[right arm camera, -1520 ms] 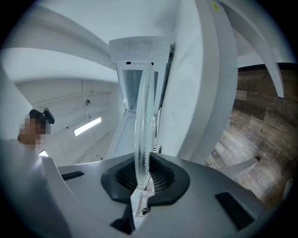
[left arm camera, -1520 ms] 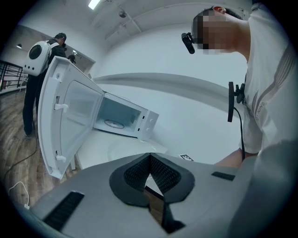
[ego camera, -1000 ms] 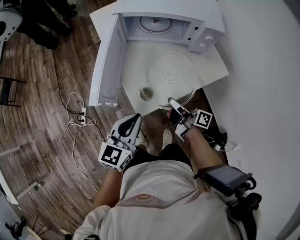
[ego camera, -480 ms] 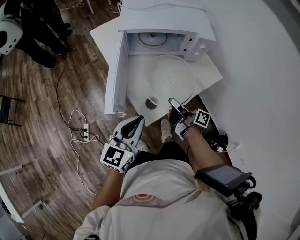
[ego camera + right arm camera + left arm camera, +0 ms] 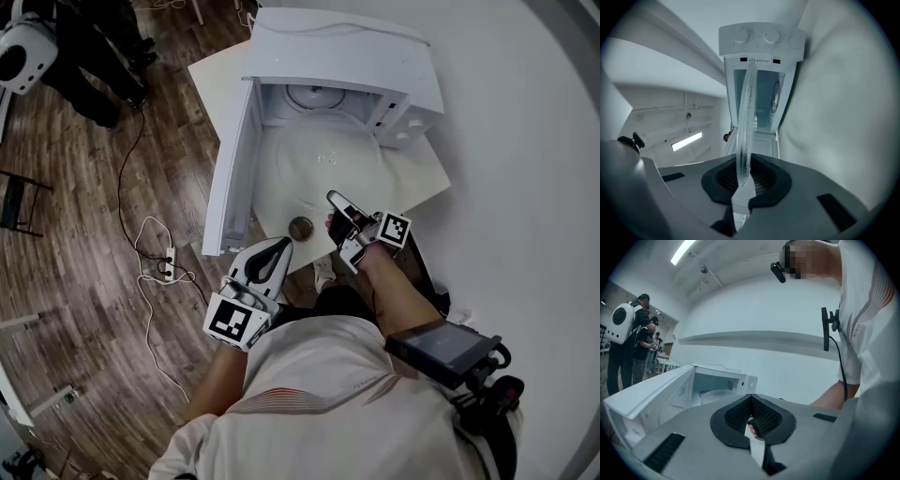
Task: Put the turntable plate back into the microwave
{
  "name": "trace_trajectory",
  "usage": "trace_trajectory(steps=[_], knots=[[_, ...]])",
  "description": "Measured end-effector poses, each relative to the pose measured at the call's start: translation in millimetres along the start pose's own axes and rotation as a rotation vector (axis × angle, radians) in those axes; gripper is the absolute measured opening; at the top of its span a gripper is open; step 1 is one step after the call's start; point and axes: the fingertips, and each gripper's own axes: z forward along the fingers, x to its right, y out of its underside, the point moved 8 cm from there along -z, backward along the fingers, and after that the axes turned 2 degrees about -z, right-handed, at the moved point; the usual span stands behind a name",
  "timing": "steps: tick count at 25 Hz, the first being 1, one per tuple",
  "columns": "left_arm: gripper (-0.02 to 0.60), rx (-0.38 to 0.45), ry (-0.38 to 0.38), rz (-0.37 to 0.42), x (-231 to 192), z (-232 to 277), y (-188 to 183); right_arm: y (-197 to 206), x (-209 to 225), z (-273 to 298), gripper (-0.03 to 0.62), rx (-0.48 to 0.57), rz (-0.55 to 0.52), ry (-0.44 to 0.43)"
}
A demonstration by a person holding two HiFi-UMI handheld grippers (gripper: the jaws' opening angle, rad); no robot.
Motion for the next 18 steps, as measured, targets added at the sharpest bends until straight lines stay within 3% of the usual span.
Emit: trace_trajectory(steps=[7,18], knots=[[0.01,-0.003,-0.064,-0.029,-12,45,-1,-60,28,52,0.029,-0.051,0.025,-0.005],[0.011,0.021,-0.196,-0.057,-23,66,4,-124,61,133,0.029,-0.061,0.063,0.035]])
